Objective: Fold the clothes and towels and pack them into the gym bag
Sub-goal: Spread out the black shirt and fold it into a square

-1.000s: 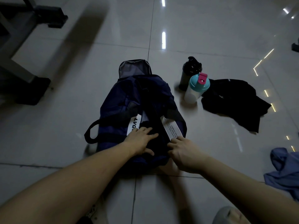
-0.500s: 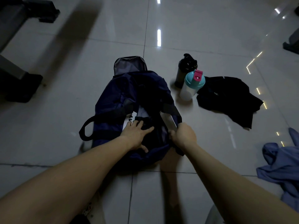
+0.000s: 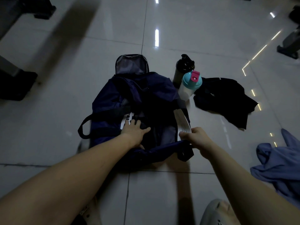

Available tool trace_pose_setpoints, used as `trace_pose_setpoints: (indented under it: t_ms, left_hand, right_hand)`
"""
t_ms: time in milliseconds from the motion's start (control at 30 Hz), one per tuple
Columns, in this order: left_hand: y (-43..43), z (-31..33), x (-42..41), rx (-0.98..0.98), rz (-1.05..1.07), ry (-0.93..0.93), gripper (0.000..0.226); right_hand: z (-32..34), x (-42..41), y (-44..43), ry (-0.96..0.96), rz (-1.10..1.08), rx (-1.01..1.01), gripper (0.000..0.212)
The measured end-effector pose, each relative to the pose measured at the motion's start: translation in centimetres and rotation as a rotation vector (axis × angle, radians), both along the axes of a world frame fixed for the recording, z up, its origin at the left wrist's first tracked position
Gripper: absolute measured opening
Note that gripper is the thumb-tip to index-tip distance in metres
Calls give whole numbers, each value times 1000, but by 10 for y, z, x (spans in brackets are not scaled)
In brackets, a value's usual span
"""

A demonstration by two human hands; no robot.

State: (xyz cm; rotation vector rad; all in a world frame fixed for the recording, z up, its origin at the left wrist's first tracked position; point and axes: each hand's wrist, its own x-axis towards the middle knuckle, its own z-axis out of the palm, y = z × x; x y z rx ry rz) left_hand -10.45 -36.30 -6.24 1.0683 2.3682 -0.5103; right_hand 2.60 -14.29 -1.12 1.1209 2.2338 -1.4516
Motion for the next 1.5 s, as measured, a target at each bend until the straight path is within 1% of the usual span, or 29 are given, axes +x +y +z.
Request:
trace_pose_setpoints:
  t_ms: [67, 100, 133, 200, 267, 300, 333, 400, 500, 567, 633, 733, 800, 867, 933, 1067, 1167, 1200, 1233, 1267, 1300, 1367, 1400, 1433, 1467, 1500]
  left_hand:
    - [-2, 1, 2, 11, -13, 14, 99]
    - [-3, 1, 3, 18, -22, 29, 97]
    - [-4, 1, 4, 32, -36, 49, 95]
    - [-4, 0, 6, 74, -88, 70, 96]
    - [-4, -4, 5, 124, -103, -14, 97]
    - [-4, -6, 4, 143, -87, -77, 97]
    - [-4, -7, 2, 146, -74, -127, 96]
    - [-3, -8, 0, 123, -70, -167, 94]
    - [2, -6, 2, 83, -77, -149, 89]
    - [7, -5, 4, 71, -85, -119, 79]
    - [10, -4, 5, 60, -87, -92, 74]
    - [7, 3, 5, 44, -93, -116, 84]
    - [3, 10, 4, 92, -93, -118, 90]
    - [-2, 14, 0, 171, -61, -62, 87]
    - [-9, 11, -3, 179, -42, -39, 86]
    - [-21, -12, 3, 56, -91, -78, 88]
    - [-19, -9, -1, 21, -133, -107, 88]
    - [-19, -3, -3, 27, -141, -116, 90]
    - [-21, 2, -5, 57, -136, -113, 93]
    - [-24, 7, -6, 114, -109, -93, 97]
    - [-29, 10, -6, 179, -63, -49, 102]
    - [-43, 16, -8, 235, 46, 98, 112]
    - [-49, 19, -10, 210, 91, 166, 118]
    - [-55, 22, -12, 158, 124, 208, 123]
    - [-61, 23, -15, 96, 154, 217, 127]
    - [-67, 24, -17, 53, 191, 202, 128]
  right_hand:
    - [-6, -6, -12, -36, -16, 194, 26]
    - [-5, -9, -19, -50, -17, 248, 28]
    - [-5, -11, -25, -48, -24, 251, 31]
    - [-7, -14, -35, -50, -108, 73, 40]
    - [-11, -17, -43, -115, -183, -133, 40]
    - [-12, -17, -45, -148, -191, -178, 38]
    - [-14, -17, -45, -170, -195, -191, 35]
    - [-13, -18, -43, -182, -198, -177, 29]
    - [-1, -20, -33, -160, -230, -172, 23]
    - [3, -20, -28, -121, -281, -169, 21]
    - [5, -21, -31, -113, -309, -107, 15]
    - [0, -18, -44, -70, -334, -11, 11]
    - [-4, -17, -49, -71, -312, 13, 7]
    - [-5, -17, -48, -72, -304, -12, 6]
    - [-2, -14, -46, -72, -301, -67, 2]
    - [5, -10, -49, -48, -257, -182, 19]
    - [15, -11, -53, -18, -235, -241, 26]
    - [19, -12, -54, -2, -224, -223, 31]
    - [23, -14, -54, 30, -216, -150, 37]
    - [25, -16, -54, 77, -208, -8, 42]
    - [27, -18, -54, 143, -194, 180, 41]
    - [33, -23, -57, 361, -87, 563, 25]
    - [35, -27, -61, 465, 32, 726, 18]
    - [36, -32, -67, 525, 194, 842, 19]
    - [36, -38, -74, 531, 381, 909, 24]
    - [33, -44, -85, 494, 577, 924, 30]
